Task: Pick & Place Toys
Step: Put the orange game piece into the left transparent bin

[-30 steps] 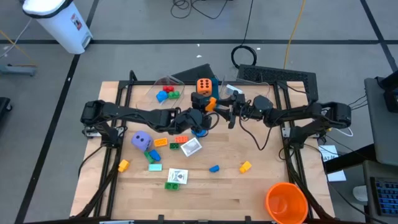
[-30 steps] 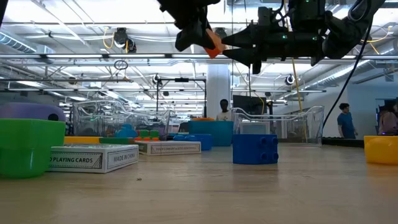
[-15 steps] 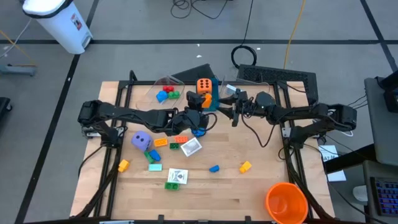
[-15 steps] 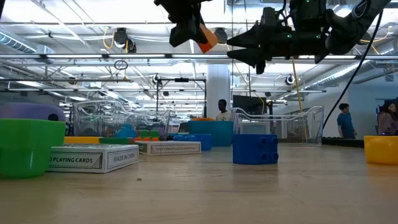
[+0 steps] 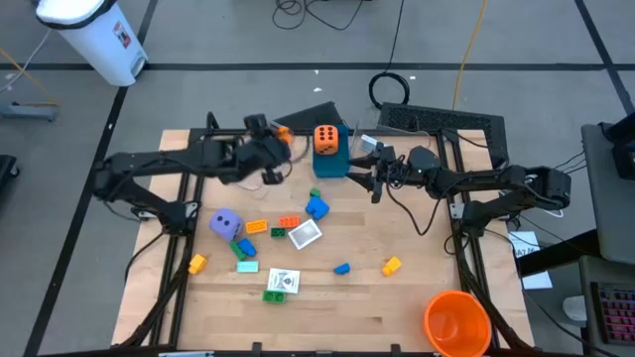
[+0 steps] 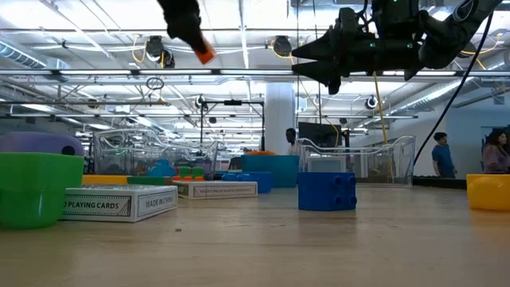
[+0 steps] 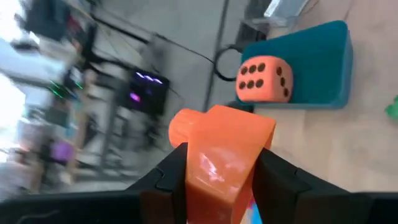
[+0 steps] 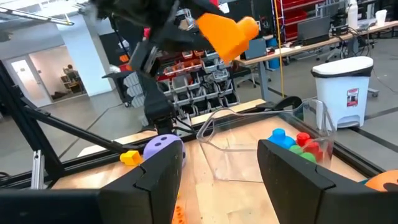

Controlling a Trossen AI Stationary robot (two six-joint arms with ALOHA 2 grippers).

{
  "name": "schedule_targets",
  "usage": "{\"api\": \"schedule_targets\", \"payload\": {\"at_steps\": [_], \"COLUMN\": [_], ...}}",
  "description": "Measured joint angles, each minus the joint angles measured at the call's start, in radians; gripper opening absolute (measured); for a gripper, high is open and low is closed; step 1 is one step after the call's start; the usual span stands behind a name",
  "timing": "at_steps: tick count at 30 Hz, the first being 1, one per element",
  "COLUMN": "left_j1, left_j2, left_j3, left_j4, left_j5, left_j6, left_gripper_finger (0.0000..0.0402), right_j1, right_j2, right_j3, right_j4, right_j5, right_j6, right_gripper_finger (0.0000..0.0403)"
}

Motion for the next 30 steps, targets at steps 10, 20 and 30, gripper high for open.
{"api": "schedule_targets", "payload": {"at_steps": [10, 20, 30], "left_j1": [0.225, 0.271, 0.12], "left_j2": [-0.004, -0.004, -0.006], "left_j3": [-0.076, -0.171, -0.172], "left_j4": [-0.088, 0.136, 0.324], "left_j5": [0.198, 0.46, 0.481], "left_j6": [-0.068, 0.004, 0.088], "left_gripper_finger": [0.013, 0.013, 0.0137], "right_j1": [0.002, 0.002, 0.002], "right_j2": [0.0, 0.001, -0.007], "right_j3": [0.0, 0.0, 0.0], "right_j4": [-0.004, -0.005, 0.016], "right_j5": [0.0, 0.0, -0.001], "right_j6": [0.0, -0.002, -0.064], "right_gripper_finger": [0.0201, 0.0201, 0.0201]}}
